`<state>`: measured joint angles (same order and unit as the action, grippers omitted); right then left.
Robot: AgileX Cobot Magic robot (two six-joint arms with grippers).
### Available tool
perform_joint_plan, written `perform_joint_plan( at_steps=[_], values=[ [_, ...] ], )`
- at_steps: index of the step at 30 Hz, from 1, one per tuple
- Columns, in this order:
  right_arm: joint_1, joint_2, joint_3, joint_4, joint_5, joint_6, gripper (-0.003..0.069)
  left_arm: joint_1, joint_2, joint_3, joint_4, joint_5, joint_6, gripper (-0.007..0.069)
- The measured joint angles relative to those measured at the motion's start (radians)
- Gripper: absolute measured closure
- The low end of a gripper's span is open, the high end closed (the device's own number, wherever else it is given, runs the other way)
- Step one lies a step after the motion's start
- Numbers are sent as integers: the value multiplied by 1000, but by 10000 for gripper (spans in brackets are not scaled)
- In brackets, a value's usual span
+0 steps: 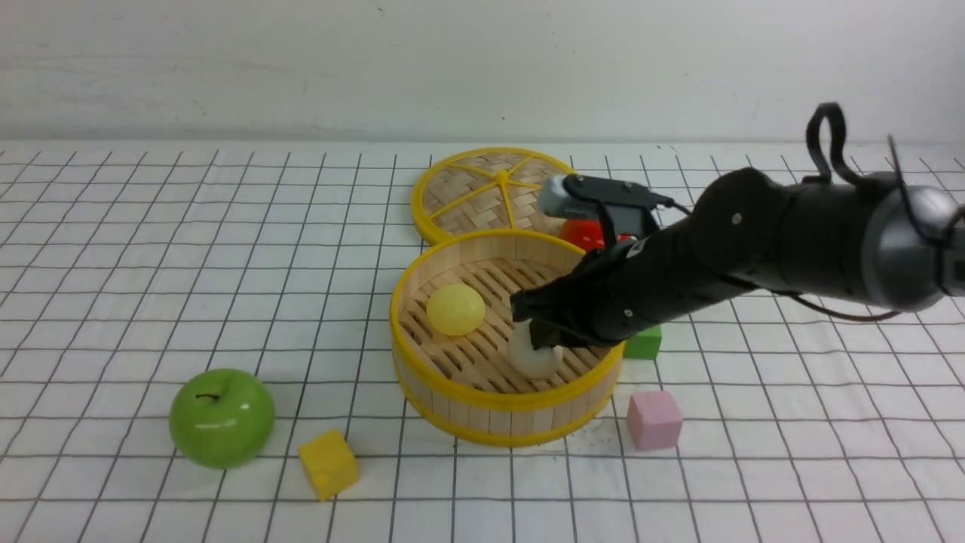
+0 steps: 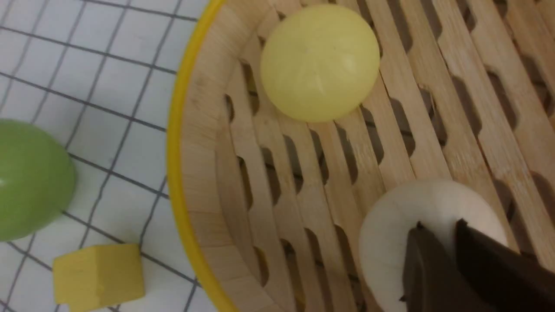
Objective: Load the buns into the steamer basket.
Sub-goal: Use the right arm to put the steamed stuffed bun into the steamer, then use the right arm to grab a steamed stuffed bun
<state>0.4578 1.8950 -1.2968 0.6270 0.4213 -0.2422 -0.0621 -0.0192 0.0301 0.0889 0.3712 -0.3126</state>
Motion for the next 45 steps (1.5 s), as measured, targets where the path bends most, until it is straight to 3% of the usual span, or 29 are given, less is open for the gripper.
perform_joint_plan(
  at_steps=[6, 12, 24, 30, 45],
  values=[
    [0, -10, 0, 0, -5, 2, 366, 0, 0, 0, 0, 0, 0, 575],
    [-46, -85, -19, -11, 19, 2, 254, 0, 0, 0, 0, 0, 0, 567],
    [-330, -26, -281, -76, 145, 2, 242, 0, 0, 0, 0, 0, 0, 567],
    [-370, 120, -372, -143, 181, 3, 242, 0, 0, 0, 0, 0, 0, 562],
    [-389, 281, -378, -141, 67, 3, 270, 0, 0, 0, 0, 0, 0, 553]
  ],
)
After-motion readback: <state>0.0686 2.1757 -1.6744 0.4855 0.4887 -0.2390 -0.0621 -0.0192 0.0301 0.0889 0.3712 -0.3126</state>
